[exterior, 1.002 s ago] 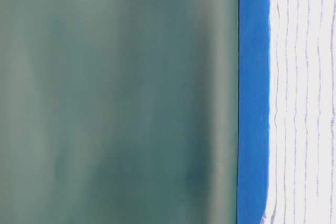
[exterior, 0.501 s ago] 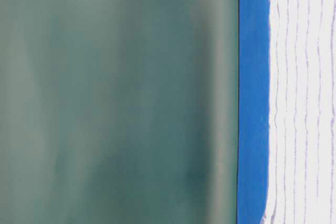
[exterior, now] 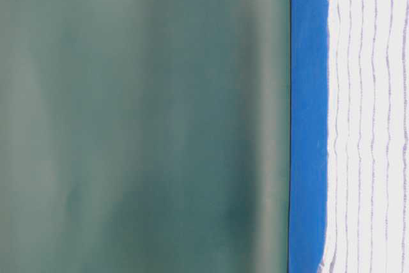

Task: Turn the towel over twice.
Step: 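Move both grippers to the far towel corners and pinch them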

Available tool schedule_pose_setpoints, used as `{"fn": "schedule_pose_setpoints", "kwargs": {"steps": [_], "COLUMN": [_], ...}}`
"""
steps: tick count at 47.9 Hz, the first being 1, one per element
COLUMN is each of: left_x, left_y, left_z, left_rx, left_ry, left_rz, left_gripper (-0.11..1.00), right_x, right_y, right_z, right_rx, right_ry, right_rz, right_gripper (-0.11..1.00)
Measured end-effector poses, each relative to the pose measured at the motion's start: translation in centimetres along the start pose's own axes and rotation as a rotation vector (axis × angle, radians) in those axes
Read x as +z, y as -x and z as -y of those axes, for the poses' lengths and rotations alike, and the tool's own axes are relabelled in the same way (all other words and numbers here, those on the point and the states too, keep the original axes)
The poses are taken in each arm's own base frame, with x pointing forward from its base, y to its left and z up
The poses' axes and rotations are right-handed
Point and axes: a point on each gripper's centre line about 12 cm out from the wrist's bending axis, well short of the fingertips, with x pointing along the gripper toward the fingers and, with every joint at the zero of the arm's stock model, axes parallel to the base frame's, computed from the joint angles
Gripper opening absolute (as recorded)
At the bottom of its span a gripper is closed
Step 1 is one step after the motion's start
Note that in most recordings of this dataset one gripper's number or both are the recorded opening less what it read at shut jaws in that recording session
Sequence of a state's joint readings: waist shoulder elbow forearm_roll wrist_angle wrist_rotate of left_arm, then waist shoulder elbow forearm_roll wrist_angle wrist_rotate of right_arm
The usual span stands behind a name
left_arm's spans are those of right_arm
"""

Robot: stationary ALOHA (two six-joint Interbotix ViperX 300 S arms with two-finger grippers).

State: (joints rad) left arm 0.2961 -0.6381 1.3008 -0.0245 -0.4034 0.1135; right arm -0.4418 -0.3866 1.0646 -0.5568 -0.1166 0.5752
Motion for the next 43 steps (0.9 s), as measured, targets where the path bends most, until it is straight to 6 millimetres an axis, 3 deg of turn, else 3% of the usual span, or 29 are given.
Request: {"fn": "schedule_pose_setpoints", "kwargs": {"steps": [17, 33, 43], "left_x": [-4.7, -7.3, -8.4], "left_y": [-4.0, -7.2, -7.8], "left_z": [-2.6, -4.0, -4.9], "left_rx": [0.104, 0.135, 0.16], "left_ry": [0.01, 0.009, 0.025], "left_rz": [-0.144, -0.251, -0.3], "left_gripper": [0.78, 0.78, 0.68], "right_x": [-3.3, -5.0, -5.7], "right_y": [-4.9, -7.1, -7.7], "right_z": [3.2, 4.5, 4.6], "right_rx": [-0.053, -0.067, -0.065], "right_ry": [-0.076, -0.091, -0.091], "right_rz": [-0.149, -0.223, -0.251], "right_gripper": [0.62, 0.62, 0.57]}}
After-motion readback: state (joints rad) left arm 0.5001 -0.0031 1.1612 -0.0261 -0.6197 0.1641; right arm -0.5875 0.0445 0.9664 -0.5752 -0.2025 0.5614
